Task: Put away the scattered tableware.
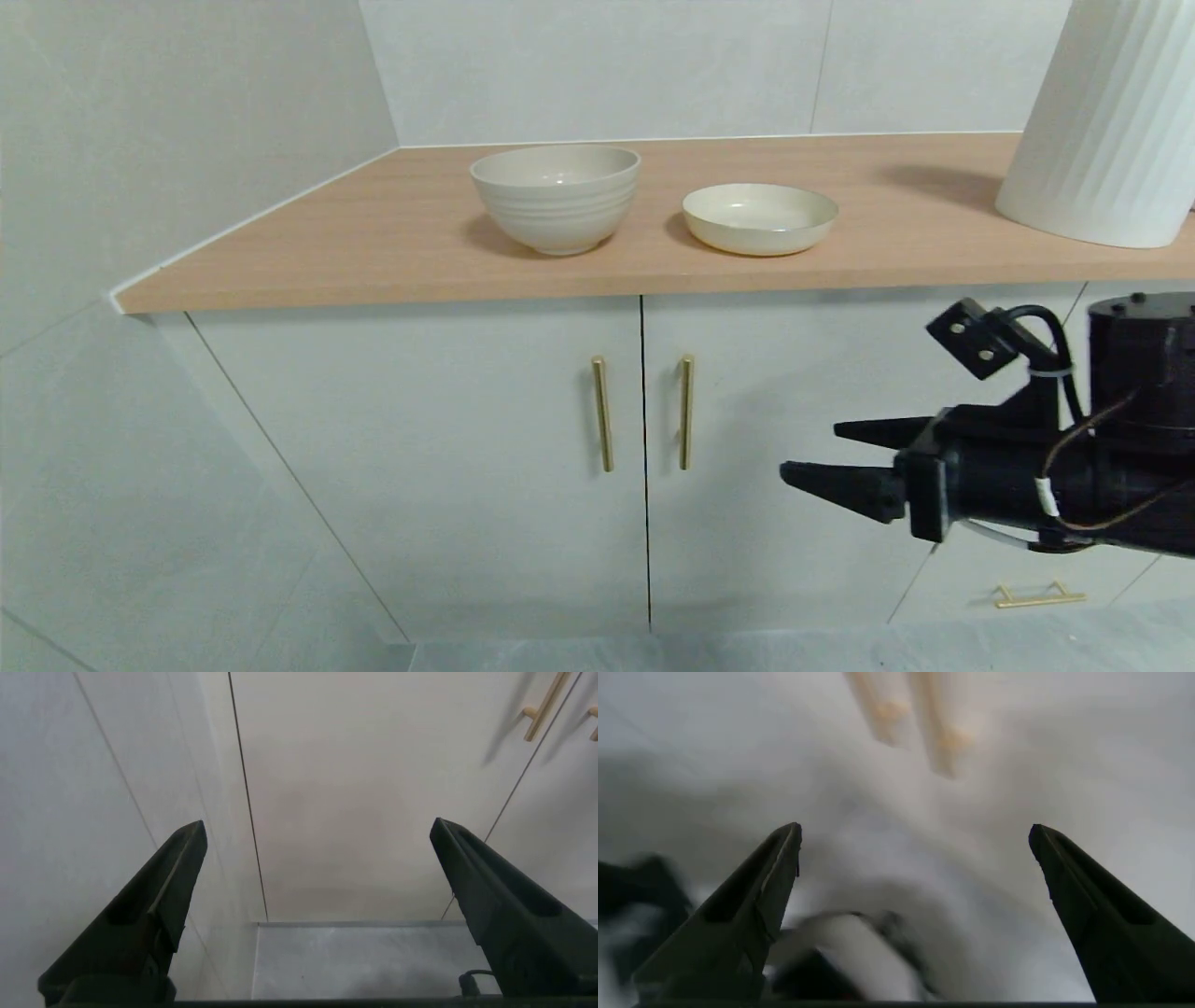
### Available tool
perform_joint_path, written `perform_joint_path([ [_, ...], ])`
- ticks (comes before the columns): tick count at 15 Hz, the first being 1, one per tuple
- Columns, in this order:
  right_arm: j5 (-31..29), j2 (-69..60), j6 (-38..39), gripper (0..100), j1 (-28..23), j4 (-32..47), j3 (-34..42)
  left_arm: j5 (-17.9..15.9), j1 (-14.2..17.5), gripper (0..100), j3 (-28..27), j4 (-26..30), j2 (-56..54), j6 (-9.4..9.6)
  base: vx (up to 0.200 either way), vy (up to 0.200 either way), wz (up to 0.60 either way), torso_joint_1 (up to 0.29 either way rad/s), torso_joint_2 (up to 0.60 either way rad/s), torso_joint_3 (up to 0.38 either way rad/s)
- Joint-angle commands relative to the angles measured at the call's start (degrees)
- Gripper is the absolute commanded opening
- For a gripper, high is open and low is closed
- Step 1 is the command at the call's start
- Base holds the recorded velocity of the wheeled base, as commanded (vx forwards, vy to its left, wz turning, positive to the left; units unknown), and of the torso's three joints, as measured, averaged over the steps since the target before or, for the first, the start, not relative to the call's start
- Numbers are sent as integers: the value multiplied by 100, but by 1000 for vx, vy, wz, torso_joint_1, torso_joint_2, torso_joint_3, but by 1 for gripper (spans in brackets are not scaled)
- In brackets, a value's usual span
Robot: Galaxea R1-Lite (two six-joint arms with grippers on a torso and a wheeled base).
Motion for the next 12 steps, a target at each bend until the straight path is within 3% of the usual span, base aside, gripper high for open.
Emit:
perform_joint_path([
  [1,25,797,354,100,499,-49,-449,2,1,100,0,-1,0,-2,0,0,0,0,0,0],
  [3,7,1254,450,100,693,-199,-721,2,1,100,0,-1,0,-2,0,0,0,0,0,0],
  [12,-37,2274,916,100,657,-2141,-704,2,1,100,0,-1,0,-2,0,0,0,0,0,0],
])
